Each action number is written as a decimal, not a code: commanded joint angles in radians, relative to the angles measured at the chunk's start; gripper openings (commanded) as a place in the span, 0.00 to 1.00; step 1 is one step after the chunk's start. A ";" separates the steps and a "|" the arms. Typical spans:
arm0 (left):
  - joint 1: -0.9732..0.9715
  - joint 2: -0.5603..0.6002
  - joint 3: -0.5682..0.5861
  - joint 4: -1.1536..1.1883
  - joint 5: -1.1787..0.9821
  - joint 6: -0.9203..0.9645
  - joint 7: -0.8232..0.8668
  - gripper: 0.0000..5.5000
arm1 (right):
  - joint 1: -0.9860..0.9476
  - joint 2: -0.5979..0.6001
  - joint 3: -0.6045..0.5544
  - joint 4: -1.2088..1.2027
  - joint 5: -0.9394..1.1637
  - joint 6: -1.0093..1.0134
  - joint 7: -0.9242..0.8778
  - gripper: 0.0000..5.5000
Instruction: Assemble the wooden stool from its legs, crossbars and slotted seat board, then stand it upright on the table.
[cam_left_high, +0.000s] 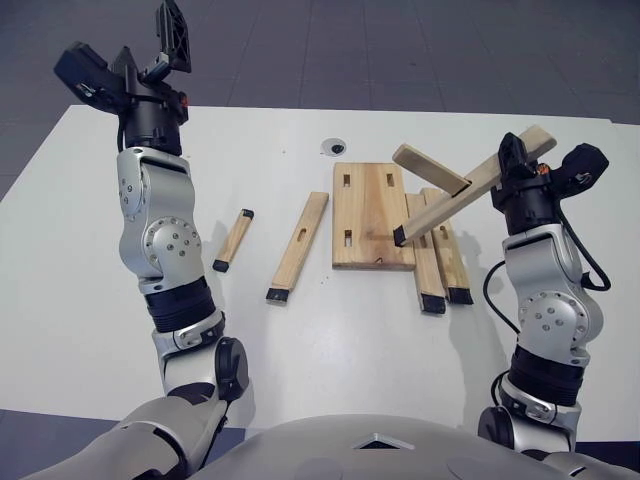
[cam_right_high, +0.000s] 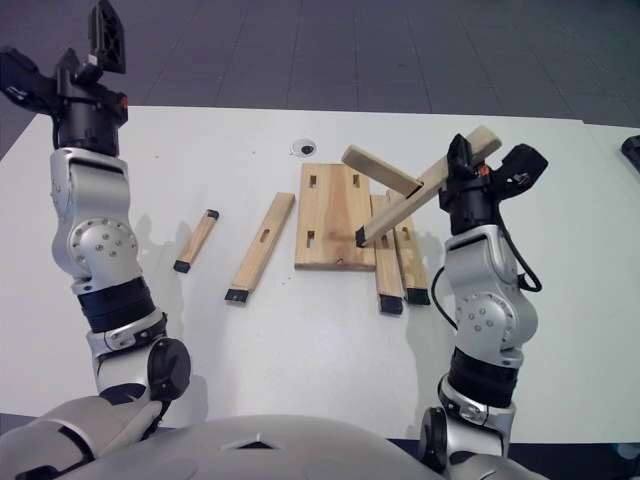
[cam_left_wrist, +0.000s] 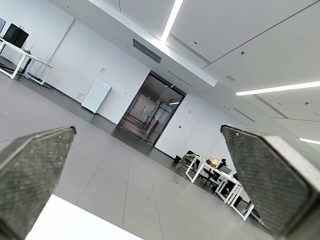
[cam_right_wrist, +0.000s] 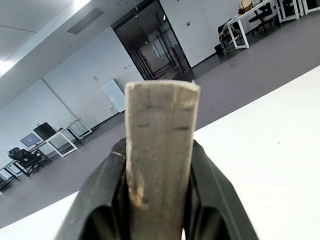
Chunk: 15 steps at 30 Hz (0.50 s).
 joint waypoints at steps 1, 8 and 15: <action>-0.012 -0.010 -0.009 -0.029 0.006 -0.012 0.027 0.98 | 0.037 -0.037 0.091 0.042 -0.161 0.015 0.031 0.18; -0.022 -0.001 -0.009 -0.074 -0.002 -0.006 0.062 0.98 | 0.207 -0.089 0.220 0.027 -0.335 -0.087 0.197 0.18; -0.007 -0.006 -0.009 -0.104 -0.004 -0.011 0.080 0.98 | 0.321 -0.134 0.263 0.172 -0.418 -0.109 0.309 0.19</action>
